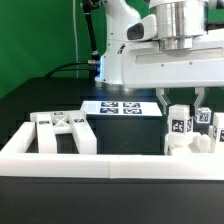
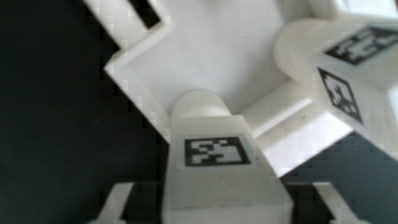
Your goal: Assemble chair
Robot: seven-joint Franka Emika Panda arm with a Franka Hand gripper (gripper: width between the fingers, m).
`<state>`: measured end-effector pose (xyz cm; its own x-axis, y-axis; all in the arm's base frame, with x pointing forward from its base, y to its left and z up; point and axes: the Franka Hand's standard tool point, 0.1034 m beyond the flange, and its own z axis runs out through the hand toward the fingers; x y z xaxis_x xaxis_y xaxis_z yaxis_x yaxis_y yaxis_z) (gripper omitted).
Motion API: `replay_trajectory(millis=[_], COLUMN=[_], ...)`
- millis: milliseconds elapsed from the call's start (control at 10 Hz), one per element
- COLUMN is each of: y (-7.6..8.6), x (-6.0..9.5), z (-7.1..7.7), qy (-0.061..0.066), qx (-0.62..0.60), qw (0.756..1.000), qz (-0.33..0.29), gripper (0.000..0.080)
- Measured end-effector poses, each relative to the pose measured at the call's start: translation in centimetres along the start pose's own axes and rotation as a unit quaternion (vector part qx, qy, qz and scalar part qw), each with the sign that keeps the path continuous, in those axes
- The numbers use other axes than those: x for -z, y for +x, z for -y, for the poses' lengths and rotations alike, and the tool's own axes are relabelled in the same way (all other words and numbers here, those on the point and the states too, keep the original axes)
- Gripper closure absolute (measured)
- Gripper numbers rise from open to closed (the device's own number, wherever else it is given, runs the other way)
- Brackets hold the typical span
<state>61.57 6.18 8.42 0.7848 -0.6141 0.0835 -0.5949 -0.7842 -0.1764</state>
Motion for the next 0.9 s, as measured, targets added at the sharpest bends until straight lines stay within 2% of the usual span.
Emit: replay_trajectory(millis=[200, 400, 600, 900], y=[-0.11, -0.01, 0.18, 0.27], x=[-0.08, -0.16, -0.2, -0.2], z=[0.24, 0.61, 0.81, 0.88], qy=[0.003, 0.01, 0.015, 0.018], qx=[-0.105, -0.226, -0.297, -0.333], qw=[0.994, 0.974, 0.955, 0.943], qz=[-0.007, -0.013, -0.012, -0.009], gripper=[0.0508, 0.0508, 0.0508, 0.0508])
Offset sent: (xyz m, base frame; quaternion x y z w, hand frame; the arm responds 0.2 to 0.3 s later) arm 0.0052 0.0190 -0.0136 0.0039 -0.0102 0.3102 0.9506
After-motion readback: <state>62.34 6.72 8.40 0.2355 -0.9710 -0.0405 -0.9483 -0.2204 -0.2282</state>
